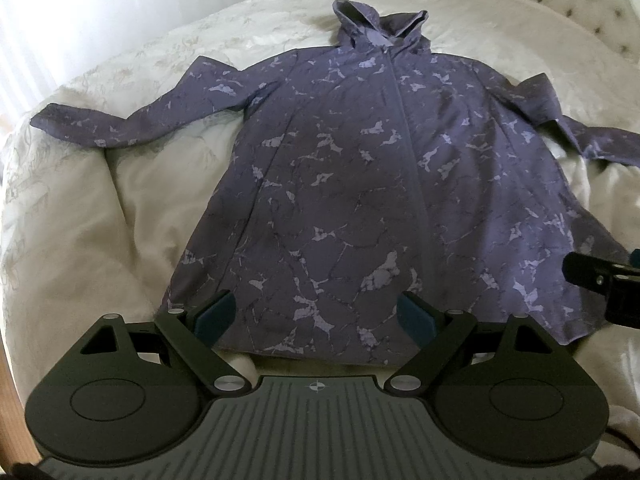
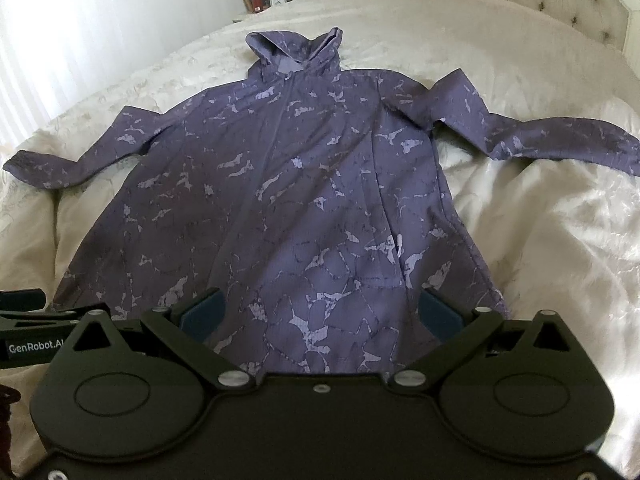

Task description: Fold large clothes

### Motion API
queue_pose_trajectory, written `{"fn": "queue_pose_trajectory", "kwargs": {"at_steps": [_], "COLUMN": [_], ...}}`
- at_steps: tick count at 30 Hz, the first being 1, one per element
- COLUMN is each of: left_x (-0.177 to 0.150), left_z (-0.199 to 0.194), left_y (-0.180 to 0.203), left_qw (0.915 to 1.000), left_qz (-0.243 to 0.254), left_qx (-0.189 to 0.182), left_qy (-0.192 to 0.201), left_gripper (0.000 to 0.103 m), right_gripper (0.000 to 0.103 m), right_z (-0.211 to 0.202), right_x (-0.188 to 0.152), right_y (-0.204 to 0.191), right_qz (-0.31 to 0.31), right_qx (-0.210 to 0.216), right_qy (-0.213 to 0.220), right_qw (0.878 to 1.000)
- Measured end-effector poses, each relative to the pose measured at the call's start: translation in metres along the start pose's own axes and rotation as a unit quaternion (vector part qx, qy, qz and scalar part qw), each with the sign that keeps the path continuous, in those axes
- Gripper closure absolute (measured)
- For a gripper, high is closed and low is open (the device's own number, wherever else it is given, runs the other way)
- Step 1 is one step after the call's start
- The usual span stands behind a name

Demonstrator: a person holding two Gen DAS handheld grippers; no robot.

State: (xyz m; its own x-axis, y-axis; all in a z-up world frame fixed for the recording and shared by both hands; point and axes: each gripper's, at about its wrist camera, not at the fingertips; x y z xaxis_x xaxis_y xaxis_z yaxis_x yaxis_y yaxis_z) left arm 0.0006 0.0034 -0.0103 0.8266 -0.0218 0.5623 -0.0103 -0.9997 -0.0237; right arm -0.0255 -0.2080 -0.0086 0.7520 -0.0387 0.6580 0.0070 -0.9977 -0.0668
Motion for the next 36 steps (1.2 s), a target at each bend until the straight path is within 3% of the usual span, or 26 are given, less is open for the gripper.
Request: {"fn": "queue_pose_trajectory", "kwargs": {"at_steps": [36], "left_x": [0.008], "left_z": [0.024], "left_y": [-0.002], "left_qw": [0.9995], "left_qz": [-0.003], "left_qx": [0.002], "left_qy": [-0.031], "left_gripper": [0.015], "right_gripper": [0.001], "right_z": [0.023], "right_x": [0.007], "right_y": [-0.006], "right_qz": [-0.007], "right_qx": [0.001], "right_qy": [-0.043], "right_qw": [0.999]}}
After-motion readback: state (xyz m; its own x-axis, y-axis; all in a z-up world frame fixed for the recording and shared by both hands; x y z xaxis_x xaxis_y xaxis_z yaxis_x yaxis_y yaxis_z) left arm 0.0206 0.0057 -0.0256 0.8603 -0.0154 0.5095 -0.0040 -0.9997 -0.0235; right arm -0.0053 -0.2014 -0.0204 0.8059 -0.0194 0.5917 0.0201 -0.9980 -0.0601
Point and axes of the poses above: each gripper's, at about its wrist camera, not at the fingertips, and z roughly the way its jaws point, y to its right, x to its top, and after that the axes turned 6 degrees about -z, right-handed
